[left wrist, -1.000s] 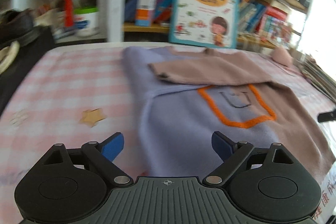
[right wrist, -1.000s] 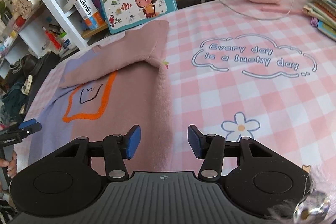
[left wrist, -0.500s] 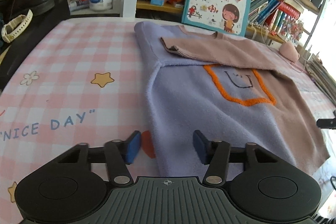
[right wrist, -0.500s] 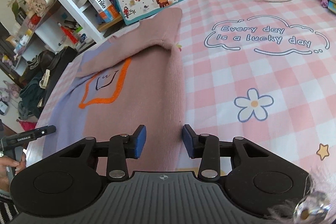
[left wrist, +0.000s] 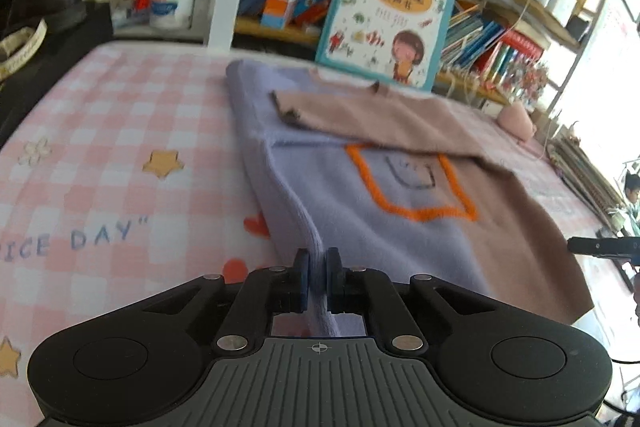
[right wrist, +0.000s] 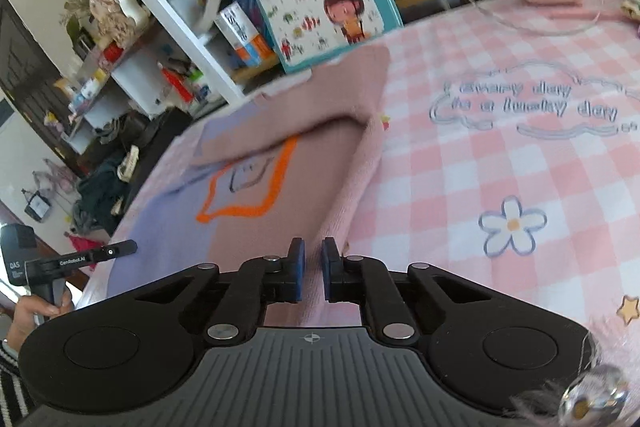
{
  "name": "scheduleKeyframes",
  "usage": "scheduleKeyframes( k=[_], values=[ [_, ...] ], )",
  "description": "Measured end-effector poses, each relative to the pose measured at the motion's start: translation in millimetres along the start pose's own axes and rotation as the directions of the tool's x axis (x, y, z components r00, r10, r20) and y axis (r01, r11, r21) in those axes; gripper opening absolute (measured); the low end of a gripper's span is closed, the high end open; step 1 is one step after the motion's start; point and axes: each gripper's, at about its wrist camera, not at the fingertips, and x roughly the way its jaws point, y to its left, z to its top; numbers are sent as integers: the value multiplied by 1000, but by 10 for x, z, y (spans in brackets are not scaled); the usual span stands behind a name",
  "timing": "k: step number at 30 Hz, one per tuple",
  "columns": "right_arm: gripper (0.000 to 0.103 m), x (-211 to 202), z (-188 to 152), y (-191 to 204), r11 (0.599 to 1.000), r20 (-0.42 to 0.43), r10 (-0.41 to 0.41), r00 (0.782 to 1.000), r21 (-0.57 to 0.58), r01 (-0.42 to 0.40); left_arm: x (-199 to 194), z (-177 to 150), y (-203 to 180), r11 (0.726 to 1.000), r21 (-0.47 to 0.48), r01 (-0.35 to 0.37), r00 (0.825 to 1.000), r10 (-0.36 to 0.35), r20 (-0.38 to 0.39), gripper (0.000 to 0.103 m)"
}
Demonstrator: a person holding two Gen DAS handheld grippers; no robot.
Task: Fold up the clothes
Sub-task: 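Grasp the lavender hem with the left tool while the right tool grasps the pink hem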
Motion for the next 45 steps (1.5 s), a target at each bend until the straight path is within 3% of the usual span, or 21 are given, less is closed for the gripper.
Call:
scheduleKeyframes(
  k=[6, 9, 12, 14, 16, 23, 29, 33, 45],
  values=[
    [25, 6, -78, -83, 998, -34, -26, 999, 48, 27, 6, -143, 140, 998, -65, 11, 996, -17, -92, 21],
    [26, 3, -128, -104, 997, -61, -46, 997, 56, 49, -40, -200, 172, 996, -84, 40, 995, -47, -87, 27],
    [26, 22, -177, -102, 998, -82, -36, 996, 57, 41, -56, -216, 167, 996, -81, 48, 995, -55, -83, 26],
    [26, 56, -189, -70, 998, -94, -17, 995, 50, 22, -58, -217, 153, 996, -68, 58, 994, -63, -84, 20],
    [10, 98, -189, -18, 999, -109, -11, 994, 31, 14, -44, -203, 146, 996, -63, 65, 994, -70, -82, 6],
    [8, -116, -63, 146, 998, 5, 67, 998, -12, -67, -249, -62, 148, 984, -74, 162, 987, -163, -3, 6],
    [9, 40, -158, -32, 998, -103, 28, 994, 64, -22, -73, -216, 251, 981, -127, 145, 979, -161, -127, 8],
    [16, 77, -211, -114, 991, -121, 64, 991, 122, -49, -72, -265, 294, 971, -168, 168, 974, -189, -124, 19],
    [17, 52, -232, -159, 984, -128, 109, 986, 155, -89, -88, -307, 328, 958, -196, 211, 964, -237, -118, 18]
  ],
)
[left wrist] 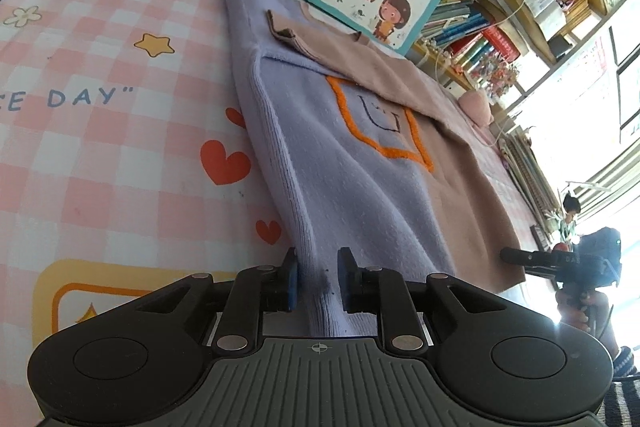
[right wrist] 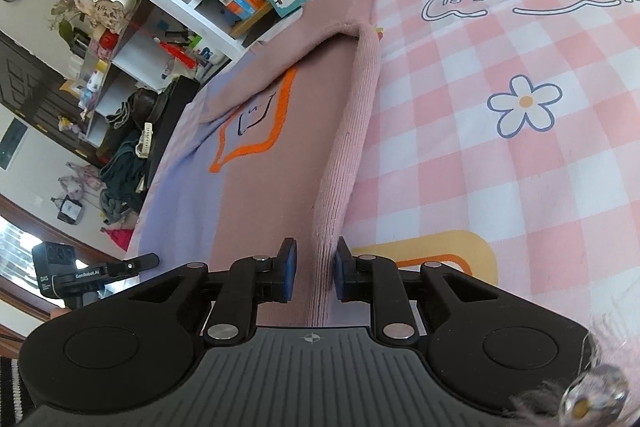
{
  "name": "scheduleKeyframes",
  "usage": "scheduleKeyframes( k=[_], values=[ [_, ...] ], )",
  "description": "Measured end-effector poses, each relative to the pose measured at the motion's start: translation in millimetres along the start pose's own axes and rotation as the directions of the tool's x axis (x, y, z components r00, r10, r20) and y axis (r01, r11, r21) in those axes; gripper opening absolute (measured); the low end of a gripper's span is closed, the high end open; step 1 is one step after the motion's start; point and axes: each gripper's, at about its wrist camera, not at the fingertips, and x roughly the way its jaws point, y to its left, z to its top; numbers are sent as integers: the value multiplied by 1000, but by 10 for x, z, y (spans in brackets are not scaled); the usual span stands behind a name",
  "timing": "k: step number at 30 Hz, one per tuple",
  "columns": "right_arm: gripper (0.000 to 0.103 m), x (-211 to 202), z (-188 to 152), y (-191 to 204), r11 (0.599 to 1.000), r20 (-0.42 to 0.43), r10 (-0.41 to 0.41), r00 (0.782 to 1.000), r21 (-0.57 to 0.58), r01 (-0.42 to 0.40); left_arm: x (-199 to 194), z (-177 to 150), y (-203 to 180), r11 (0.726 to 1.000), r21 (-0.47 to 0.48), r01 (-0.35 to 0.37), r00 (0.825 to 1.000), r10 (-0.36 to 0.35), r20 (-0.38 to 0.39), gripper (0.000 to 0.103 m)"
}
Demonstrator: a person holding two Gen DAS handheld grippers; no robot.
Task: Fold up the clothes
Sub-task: 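Grasp the lavender hem with the left tool while the right tool grasps the pink hem, then lift the hem with both tools and fold it toward the collar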
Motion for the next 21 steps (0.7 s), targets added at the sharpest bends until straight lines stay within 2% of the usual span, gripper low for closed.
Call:
scheduleKeyframes(
  k=[1, 3, 5, 10, 11, 13, 16, 18, 21],
  values=[
    [12, 3, -2, 7, 1000, -5, -5, 1000, -6, 5, 1, -9, 0, 1000, 11, 3, 1000, -3, -4, 14],
    [8, -9, -23, 18, 1000, -13, -11, 1000, -23, 10, 5, -28, -1, 999, 34, 11, 1000, -10, -13, 6],
    [7, -27, -48, 29, 999, -21, -15, 1000, -42, 14, -21, -65, 43, 998, 53, 35, 999, -34, -11, 5],
    [6, -99, -121, -3, 1000, -38, 19, 999, -22, -19, -105, -155, 167, 994, -10, 107, 994, -107, -2, 5],
    [6, -124, -124, -20, 999, -33, 42, 999, -6, -42, -142, -169, 205, 987, -39, 157, 987, -156, 29, 5],
    [6, -202, -100, -54, 991, 8, 125, 992, 38, -125, -223, -158, 289, 961, -91, 262, 962, -252, 108, 5],
    [6, -322, 16, -42, 964, 124, 256, 959, 47, -263, -354, -64, 350, 914, -105, 392, 898, -356, 258, 5],
    [6, -377, 128, -11, 941, 205, 324, 923, 28, -337, -388, 35, 329, 897, -72, 436, 860, -392, 327, 5],
    [6, -369, 356, 39, 921, 314, 369, 875, 2, -389, -391, 214, 263, 894, -30, 448, 804, -388, 450, 5]
  ],
)
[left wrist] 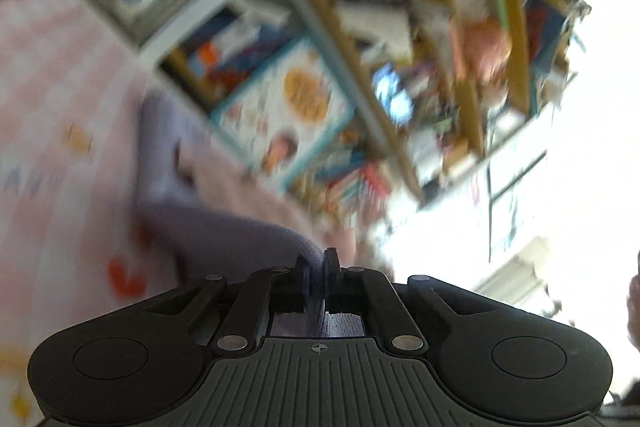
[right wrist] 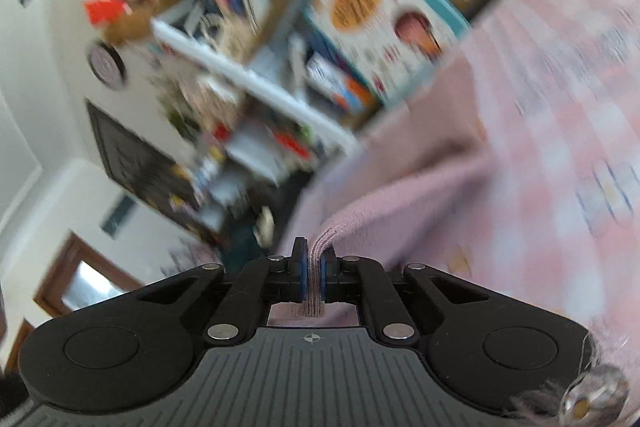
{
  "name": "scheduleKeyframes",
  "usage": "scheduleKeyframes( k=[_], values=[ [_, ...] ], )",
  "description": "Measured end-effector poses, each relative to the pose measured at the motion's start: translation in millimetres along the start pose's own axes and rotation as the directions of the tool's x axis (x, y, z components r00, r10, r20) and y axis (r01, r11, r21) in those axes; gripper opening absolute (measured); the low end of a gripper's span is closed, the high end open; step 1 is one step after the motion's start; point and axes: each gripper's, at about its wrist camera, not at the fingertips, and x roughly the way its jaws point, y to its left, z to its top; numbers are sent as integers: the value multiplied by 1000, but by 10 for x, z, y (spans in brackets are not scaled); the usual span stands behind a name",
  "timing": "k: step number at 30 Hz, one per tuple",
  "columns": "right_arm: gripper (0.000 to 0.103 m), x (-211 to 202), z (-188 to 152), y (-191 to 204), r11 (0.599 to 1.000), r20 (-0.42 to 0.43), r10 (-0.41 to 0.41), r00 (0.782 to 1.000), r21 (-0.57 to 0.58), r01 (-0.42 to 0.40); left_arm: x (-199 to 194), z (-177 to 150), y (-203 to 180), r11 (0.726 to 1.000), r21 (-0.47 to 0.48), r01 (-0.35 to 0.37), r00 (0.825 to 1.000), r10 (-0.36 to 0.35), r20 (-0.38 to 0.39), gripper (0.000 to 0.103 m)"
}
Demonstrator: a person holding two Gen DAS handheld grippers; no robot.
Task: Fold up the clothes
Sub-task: 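Lift the hem with both tools and fold it toward the collar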
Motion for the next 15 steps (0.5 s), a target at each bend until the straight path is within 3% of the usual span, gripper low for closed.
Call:
scheduleKeyframes(
  k=[3, 6, 9, 15],
  values=[
    [6, 176, 230, -15, 999, 121, 38, 992, 14, -40, 149, 150, 15, 998, -56, 42, 987, -33, 158, 5],
    [6, 373, 447, -38, 999, 202, 42, 979, 21, -48, 373, 279, 52, 993, -94, 71, 970, -46, 239, 5],
    [6, 602, 665, -81, 999, 232, 11, 973, 32, -19, 637, 426, 97, 990, -132, 47, 966, -11, 259, 5],
    [6, 1026, 992, -236, 995, 249, -82, 965, 73, 66, 944, 651, 261, 983, -169, -66, 965, 107, 241, 5]
  ],
)
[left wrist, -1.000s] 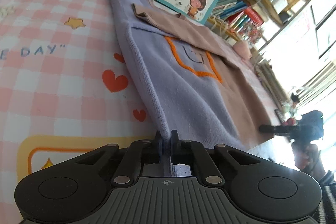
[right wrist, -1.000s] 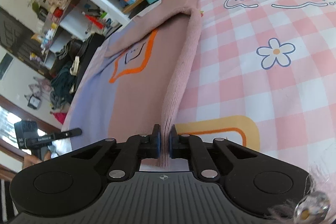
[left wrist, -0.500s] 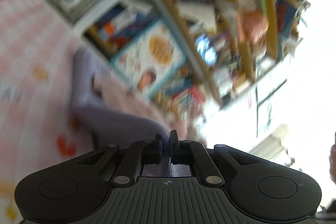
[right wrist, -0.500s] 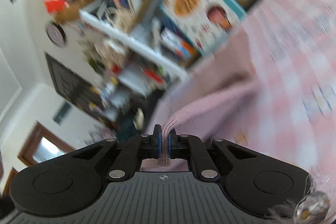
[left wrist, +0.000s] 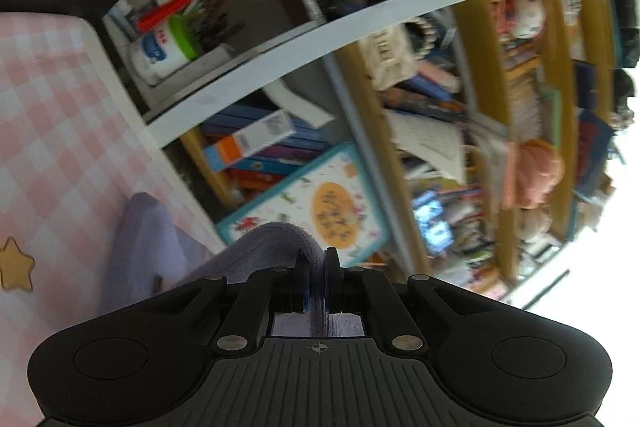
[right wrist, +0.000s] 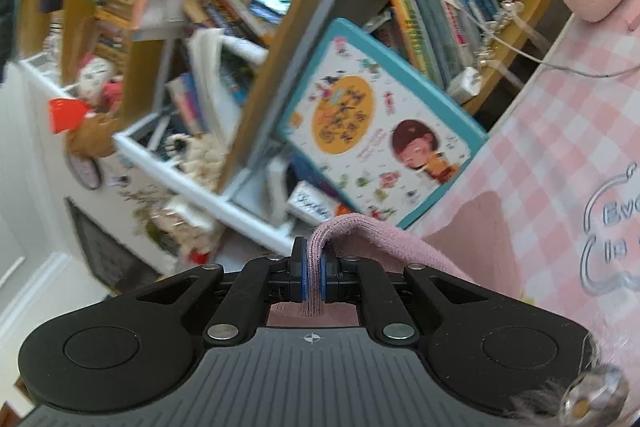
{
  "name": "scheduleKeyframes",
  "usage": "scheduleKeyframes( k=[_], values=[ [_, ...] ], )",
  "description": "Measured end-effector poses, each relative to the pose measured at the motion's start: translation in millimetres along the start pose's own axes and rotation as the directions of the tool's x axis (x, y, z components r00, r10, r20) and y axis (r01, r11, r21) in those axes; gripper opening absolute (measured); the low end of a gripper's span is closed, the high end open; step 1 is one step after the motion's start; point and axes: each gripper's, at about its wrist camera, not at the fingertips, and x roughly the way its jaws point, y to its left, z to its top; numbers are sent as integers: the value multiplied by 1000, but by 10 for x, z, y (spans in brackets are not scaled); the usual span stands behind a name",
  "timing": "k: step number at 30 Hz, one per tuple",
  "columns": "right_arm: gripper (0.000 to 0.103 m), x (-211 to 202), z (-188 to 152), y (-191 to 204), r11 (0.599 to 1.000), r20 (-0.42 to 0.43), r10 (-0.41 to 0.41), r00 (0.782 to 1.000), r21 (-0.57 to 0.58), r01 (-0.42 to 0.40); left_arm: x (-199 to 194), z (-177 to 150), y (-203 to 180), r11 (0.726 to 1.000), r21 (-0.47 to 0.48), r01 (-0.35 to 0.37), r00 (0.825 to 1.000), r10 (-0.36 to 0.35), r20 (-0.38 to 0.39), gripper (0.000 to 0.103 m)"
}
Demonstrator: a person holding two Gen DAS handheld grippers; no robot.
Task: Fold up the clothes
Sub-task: 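Lift the hem with both tools and fold it toward the collar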
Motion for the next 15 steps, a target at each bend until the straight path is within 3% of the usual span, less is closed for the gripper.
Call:
scheduleKeyframes(
  k=[6, 15],
  values=[
    [6, 395, -3, -295, 993, 6, -108, 994, 52, 108, 268, 21, 216, 994, 7, -109, 994, 109, -11, 5],
    [6, 681, -59, -611, 982, -23, -157, 987, 101, 158, 461, -10, 536, 976, 16, -216, 975, 217, -39, 6]
  ],
)
